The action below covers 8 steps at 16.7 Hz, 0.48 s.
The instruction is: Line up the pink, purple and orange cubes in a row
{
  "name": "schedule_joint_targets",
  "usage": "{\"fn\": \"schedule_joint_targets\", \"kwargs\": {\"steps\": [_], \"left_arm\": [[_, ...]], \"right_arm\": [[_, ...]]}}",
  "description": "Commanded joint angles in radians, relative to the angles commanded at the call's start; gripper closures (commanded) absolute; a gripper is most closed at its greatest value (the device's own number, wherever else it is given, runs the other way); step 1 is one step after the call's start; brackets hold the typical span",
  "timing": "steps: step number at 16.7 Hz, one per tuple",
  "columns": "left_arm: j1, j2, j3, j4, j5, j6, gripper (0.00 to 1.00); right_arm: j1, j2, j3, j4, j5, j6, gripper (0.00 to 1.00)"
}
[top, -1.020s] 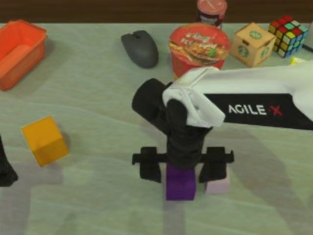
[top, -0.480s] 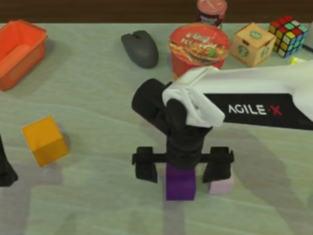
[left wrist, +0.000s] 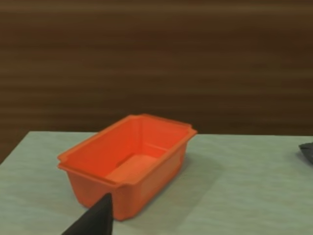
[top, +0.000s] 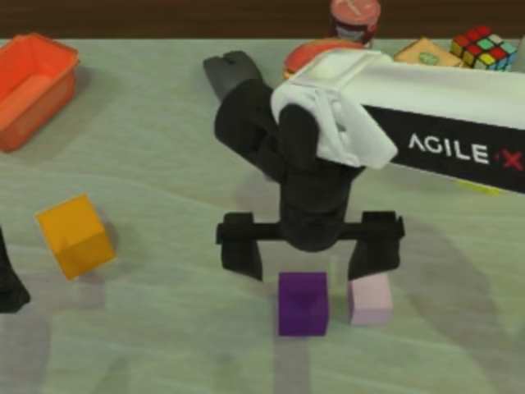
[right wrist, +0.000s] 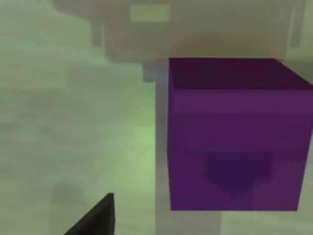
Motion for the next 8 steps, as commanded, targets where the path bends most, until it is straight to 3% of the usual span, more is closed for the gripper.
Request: {"fn": "schedule_joint_targets", "kwargs": {"steps": [8], "left_arm": [[-0.004,0.050,0.048,-0.035,0.000,0.031,0.00]], "right_arm": [[-0.027,-0.058,-0.047,0.030,0.012,-0.033,0.00]]}}
